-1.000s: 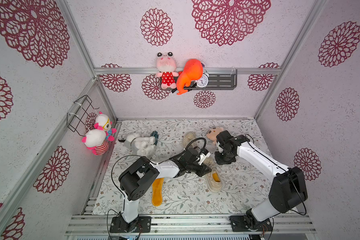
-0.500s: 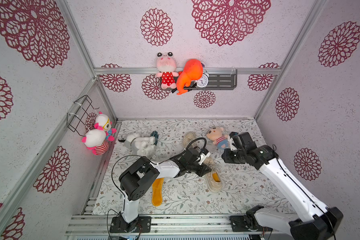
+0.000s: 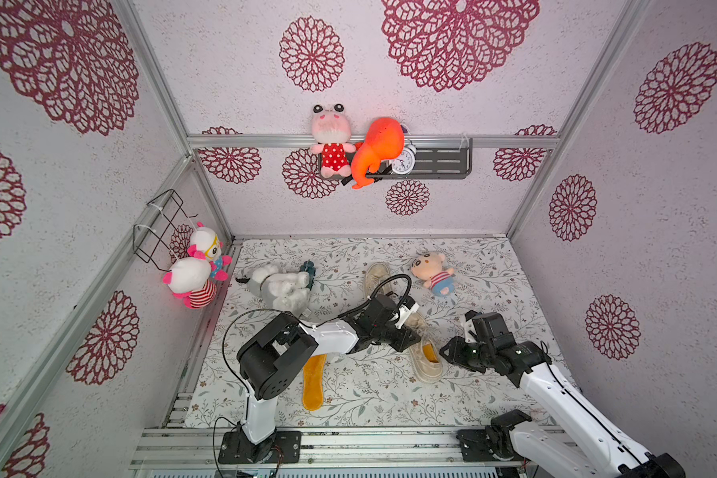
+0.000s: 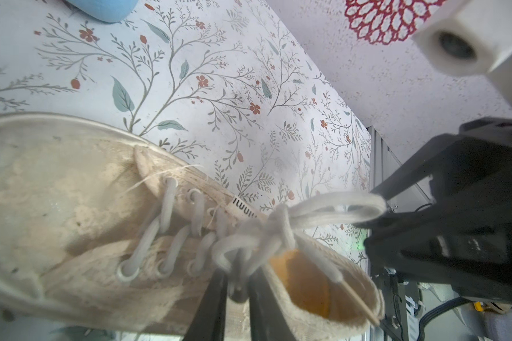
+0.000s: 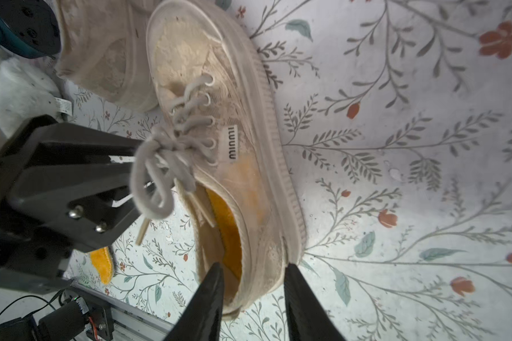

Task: Remove the insole from the shoe
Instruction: Untie the shoelace on the shoe.

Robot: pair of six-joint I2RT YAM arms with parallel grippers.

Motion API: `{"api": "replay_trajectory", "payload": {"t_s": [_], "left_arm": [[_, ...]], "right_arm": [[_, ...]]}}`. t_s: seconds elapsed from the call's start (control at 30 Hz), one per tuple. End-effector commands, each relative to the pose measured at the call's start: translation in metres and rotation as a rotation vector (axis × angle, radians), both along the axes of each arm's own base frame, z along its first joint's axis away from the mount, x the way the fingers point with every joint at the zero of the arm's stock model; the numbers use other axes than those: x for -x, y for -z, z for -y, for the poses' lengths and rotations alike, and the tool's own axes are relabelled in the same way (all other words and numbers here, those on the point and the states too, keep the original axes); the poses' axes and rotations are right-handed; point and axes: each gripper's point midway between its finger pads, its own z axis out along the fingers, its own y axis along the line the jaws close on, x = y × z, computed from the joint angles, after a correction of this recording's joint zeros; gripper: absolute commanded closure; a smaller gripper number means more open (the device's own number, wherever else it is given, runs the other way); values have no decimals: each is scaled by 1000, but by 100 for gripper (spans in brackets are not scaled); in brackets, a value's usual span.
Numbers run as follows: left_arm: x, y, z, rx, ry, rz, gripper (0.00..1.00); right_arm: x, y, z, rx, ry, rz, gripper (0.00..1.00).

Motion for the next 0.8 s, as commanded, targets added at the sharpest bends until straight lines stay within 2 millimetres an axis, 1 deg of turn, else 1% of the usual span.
{"api": "replay_trajectory", "payload": {"t_s": [0.0, 0.1, 0.2, 0.3, 0.33, 0.43, 0.47, 0.53, 0.57, 0.67, 0.77], "left_arm": [[-1, 6, 3, -19, -5, -1, 81], [-2, 6, 3, -18, -7, -2, 81], [-2, 8, 3, -23, -8, -5, 81], [-2, 10, 2, -30, -12, -10, 81], [-2, 11, 2, -33, -14, -12, 81], [-2, 10, 1, -32, -18, -12, 81], [-2, 10, 1, -33, -19, -10, 81], [-3, 10, 2, -31, -19, -10, 81], [-3, 9, 3, -29, -18, -9, 81], [-5, 6, 4, -24, -19, -4, 81], [-5, 5, 6, -21, -17, -2, 81]], "right_arm": [[-17, -29, -18, -142, -16, 149, 62], [-16, -19, -16, -108, -58, 183, 62], [-18, -16, -8, -14, -106, 247, 62], [-25, -27, -1, 59, -135, 330, 62], [-28, -33, -2, 56, -138, 368, 62], [-37, -54, 7, 62, -78, 492, 62], [-38, -60, 9, 63, -63, 538, 63], [-36, -64, 10, 52, -68, 599, 65], [-33, -63, 8, 38, -80, 615, 66], [-24, -51, 3, 8, -110, 584, 67], [-22, -40, -2, -39, -101, 536, 67]]}}
